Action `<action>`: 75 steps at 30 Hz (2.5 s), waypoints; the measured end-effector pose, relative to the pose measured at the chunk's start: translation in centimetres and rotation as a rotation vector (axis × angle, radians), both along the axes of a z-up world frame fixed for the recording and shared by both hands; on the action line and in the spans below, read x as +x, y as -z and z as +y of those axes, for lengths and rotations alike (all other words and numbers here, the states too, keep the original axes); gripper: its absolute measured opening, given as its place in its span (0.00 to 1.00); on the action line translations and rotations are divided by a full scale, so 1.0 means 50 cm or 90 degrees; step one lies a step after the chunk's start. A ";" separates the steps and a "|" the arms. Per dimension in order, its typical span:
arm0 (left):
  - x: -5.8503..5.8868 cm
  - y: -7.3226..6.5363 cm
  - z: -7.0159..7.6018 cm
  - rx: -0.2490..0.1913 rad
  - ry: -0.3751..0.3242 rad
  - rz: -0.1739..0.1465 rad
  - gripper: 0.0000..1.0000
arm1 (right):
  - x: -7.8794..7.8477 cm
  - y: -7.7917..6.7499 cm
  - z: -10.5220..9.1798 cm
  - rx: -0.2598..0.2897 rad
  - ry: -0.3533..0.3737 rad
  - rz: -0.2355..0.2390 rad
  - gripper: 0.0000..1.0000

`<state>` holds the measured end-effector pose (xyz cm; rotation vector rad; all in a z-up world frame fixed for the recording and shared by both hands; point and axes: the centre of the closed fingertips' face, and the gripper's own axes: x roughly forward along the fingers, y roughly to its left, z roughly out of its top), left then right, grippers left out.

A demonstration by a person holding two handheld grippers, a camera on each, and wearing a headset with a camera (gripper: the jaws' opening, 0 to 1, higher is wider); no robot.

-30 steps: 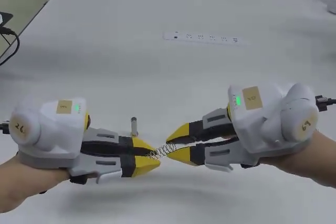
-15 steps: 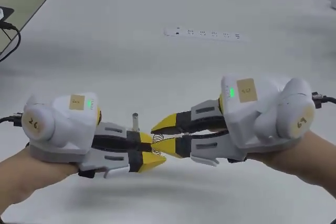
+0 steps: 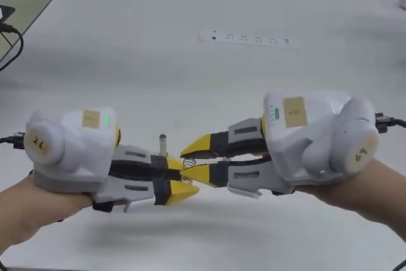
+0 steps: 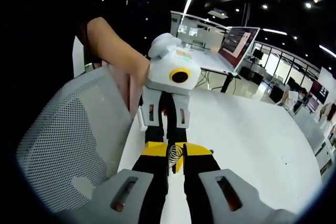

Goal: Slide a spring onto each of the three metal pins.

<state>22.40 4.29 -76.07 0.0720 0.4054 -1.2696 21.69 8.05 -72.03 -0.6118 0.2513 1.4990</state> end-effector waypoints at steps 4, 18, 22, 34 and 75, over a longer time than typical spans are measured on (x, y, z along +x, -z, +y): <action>0.002 -0.004 0.003 -0.005 -0.006 -0.002 0.02 | 0.004 -0.001 0.001 -0.003 0.000 -0.006 0.07; 0.007 -0.009 0.002 0.000 -0.009 -0.026 0.03 | 0.004 -0.004 0.003 -0.013 -0.010 -0.024 0.07; 0.006 -0.009 0.003 -0.001 -0.010 -0.024 0.03 | 0.002 -0.004 0.004 -0.018 -0.016 -0.029 0.07; 0.013 -0.011 0.008 -0.001 -0.021 -0.020 0.04 | 0.004 -0.005 0.004 -0.035 -0.030 -0.046 0.07; 0.031 0.024 0.105 0.041 -0.114 -0.016 0.43 | 0.036 -0.002 -0.018 -0.043 0.008 -0.062 0.07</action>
